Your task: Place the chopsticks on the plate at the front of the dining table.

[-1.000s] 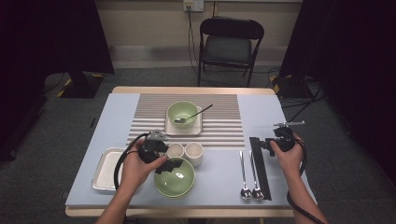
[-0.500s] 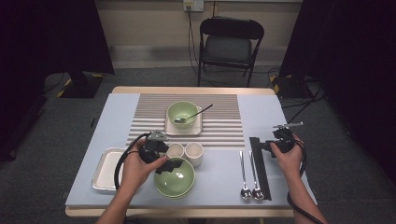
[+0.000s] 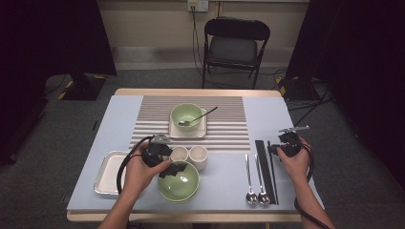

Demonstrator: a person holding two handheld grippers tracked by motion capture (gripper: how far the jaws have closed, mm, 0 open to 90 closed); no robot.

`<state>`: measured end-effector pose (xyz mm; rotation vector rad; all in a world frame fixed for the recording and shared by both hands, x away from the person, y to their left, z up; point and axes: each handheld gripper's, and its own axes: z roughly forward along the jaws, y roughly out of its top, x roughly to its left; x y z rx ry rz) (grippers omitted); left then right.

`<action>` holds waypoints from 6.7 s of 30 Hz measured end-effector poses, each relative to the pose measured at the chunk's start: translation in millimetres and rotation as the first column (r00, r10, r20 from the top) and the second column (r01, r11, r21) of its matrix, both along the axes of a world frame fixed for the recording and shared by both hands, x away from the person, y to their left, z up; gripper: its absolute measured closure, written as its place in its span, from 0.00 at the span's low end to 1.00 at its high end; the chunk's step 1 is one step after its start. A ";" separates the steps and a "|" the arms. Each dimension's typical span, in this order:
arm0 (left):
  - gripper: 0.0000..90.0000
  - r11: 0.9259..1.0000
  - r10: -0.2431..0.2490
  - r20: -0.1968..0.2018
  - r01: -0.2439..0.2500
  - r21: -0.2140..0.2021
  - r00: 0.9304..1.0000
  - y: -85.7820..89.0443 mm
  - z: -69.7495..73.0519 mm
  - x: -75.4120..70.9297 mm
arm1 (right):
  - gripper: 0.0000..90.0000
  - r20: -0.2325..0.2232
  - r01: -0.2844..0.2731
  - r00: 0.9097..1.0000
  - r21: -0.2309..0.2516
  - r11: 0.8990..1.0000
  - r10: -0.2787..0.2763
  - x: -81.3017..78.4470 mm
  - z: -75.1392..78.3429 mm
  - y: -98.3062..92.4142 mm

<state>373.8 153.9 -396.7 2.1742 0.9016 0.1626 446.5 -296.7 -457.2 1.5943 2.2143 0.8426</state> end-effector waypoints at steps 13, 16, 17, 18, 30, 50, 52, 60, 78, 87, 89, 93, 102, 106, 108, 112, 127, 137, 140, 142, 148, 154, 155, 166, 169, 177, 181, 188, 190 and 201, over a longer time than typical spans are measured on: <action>0.21 1.000 -0.009 0.003 0.009 0.015 1.000 -0.6 0.2 -1.0 | 0.89 0.033 0.005 0.999 -0.064 0.998 -0.003 -10.1 -0.7 1.7; 0.21 1.000 -0.012 0.005 0.012 0.016 1.000 -2.2 0.9 -0.6 | 0.92 0.029 0.034 0.999 -0.020 0.999 -0.033 -11.6 -1.6 -4.2; 0.21 1.000 -0.014 0.005 0.014 0.020 1.000 -2.4 1.5 -0.6 | 0.92 0.033 0.043 0.999 -0.001 0.999 -0.043 -11.7 -2.5 -6.7; 0.21 1.000 -0.014 0.004 0.014 0.023 1.000 -2.8 2.1 -0.6 | 0.92 0.036 0.047 0.998 0.015 0.999 -0.048 -11.6 -3.3 -8.5; 0.21 1.000 -0.014 0.008 0.014 0.012 1.000 -2.1 0.4 1.7 | 0.95 0.093 0.124 0.987 0.051 0.991 -0.129 12.6 -9.1 -12.4; 0.21 1.000 -0.007 0.020 0.007 0.004 1.000 -1.5 2.6 -0.2 | 0.72 0.109 0.065 0.992 -0.014 0.998 -0.063 -7.4 -8.3 -13.2; 0.21 1.000 -0.011 0.021 0.011 0.014 1.000 -2.3 3.0 -0.3 | 0.72 0.126 0.055 0.991 -0.027 0.998 -0.052 -9.7 -9.6 -13.1; 0.21 1.000 -0.020 0.019 0.020 0.013 1.000 -4.2 3.6 -1.4 | 0.79 0.093 0.076 0.993 -0.046 0.996 -0.072 -14.1 -6.6 -13.3; 0.21 1.000 -0.020 0.019 0.020 -0.005 1.000 -9.5 4.5 -1.4 | 0.96 0.090 0.139 0.986 0.020 0.990 -0.140 -17.9 -9.0 -17.1; 0.19 1.000 -0.012 0.014 0.012 -0.014 1.000 -13.0 9.9 3.7 | 0.96 0.053 0.151 0.986 0.083 0.985 -0.156 -14.2 -7.3 -23.4; 0.19 1.000 -0.016 0.014 0.016 -0.012 1.000 -14.5 10.4 4.3 | 0.96 0.052 0.147 0.987 0.080 0.986 -0.151 -13.3 -6.8 -24.3; 0.19 1.000 -0.016 0.010 0.016 -0.009 1.000 -16.6 11.1 4.9 | 0.96 0.047 0.149 0.987 0.113 0.982 -0.155 -12.3 -4.5 -26.3; 0.19 0.999 -0.030 0.018 0.030 -0.028 0.999 -26.2 12.7 5.3 | 0.96 0.060 0.123 0.989 0.156 0.980 -0.134 -10.9 12.8 -24.1; 0.19 0.999 -0.040 0.014 0.040 -0.023 0.999 -29.1 13.5 6.0 | 0.96 0.075 0.113 0.989 0.172 0.979 -0.128 -10.2 20.1 -22.9; 0.19 0.999 -0.052 0.013 0.052 -0.018 0.999 -32.0 13.2 7.0 | 0.96 0.085 0.109 0.988 0.179 0.978 -0.126 -10.0 24.5 -21.5; 0.19 0.998 -0.044 0.009 0.045 -0.032 0.999 -37.3 12.7 7.7 | 0.96 0.098 0.089 0.989 0.200 0.976 -0.111 -9.6 32.2 -14.5; 0.19 0.997 -0.053 -0.011 0.052 -0.048 0.999 -53.1 12.0 11.1 | 0.96 0.129 0.016 0.990 0.229 0.973 -0.047 -3.1 48.4 18.5; 0.19 0.999 -0.027 -0.009 0.027 -0.041 1.000 -61.4 16.2 13.3 | 0.96 0.147 -0.007 0.989 0.247 0.969 -0.030 -1.1 54.4 35.0; 0.19 0.999 -0.027 -0.009 0.027 -0.045 1.000 -65.0 17.1 13.9 | 0.96 0.152 -0.018 0.988 0.247 0.969 -0.020 -0.4 56.8 40.1; 0.19 0.998 -0.026 -0.010 0.026 -0.049 1.000 -67.0 17.1 14.5 | 0.96 0.155 -0.023 0.988 0.245 0.969 -0.016 -0.3 58.1 43.0; 0.19 0.999 -0.025 -0.011 0.025 -0.049 1.000 -73.1 16.6 15.2 | 0.96 0.164 -0.035 0.986 0.246 0.969 -0.006 0.2 61.4 50.8; 0.19 0.999 -0.026 -0.016 0.025 -0.044 1.000 -81.9 16.8 16.3 | 0.96 0.178 -0.051 0.984 0.250 0.967 0.006 -0.3 65.2 58.7; 0.19 0.999 -0.028 -0.016 0.027 -0.037 0.999 -82.5 17.3 16.4 | 0.96 0.177 -0.054 0.984 0.253 0.966 0.008 -0.4 66.0 59.8; 0.19 0.999 -0.020 -0.020 0.019 -0.051 1.000 -92.0 16.8 18.7 | 0.96 0.190 -0.081 0.981 0.256 0.963 0.032 -1.0 70.9 72.6; 0.19 0.998 -0.021 -0.026 0.020 -0.055 0.999 -95.3 16.4 19.4 | 0.96 0.193 -0.087 0.980 0.258 0.962 0.037 -1.1 71.2 74.6; 0.19 0.998 -0.029 -0.031 0.027 -0.060 0.999 -102.9 15.3 20.7 | 0.96 0.196 -0.097 0.980 0.260 0.961 0.046 -1.4 73.9 79.4; 0.19 0.998 -0.030 -0.042 0.027 -0.065 0.999 -105.2 14.6 21.7 | 0.96 0.196 -0.103 0.979 0.269 0.958 0.050 -2.1 73.8 81.5; 0.20 0.998 -0.026 -0.044 0.024 -0.056 0.999 -109.0 14.3 23.6 | 0.96 0.201 -0.115 0.978 0.270 0.956 0.061 -3.3 74.8 86.1; 0.21 0.998 -0.030 -0.051 0.027 -0.057 0.998 -109.7 14.6 24.4 | 0.96 0.202 -0.120 0.977 0.276 0.954 0.065 -3.5 75.0 87.2; 0.21 0.997 -0.023 -0.044 0.019 -0.071 0.999 -118.1 15.9 27.6 | 0.96 0.205 -0.136 0.976 0.287 0.948 0.078 -4.1 73.9 93.0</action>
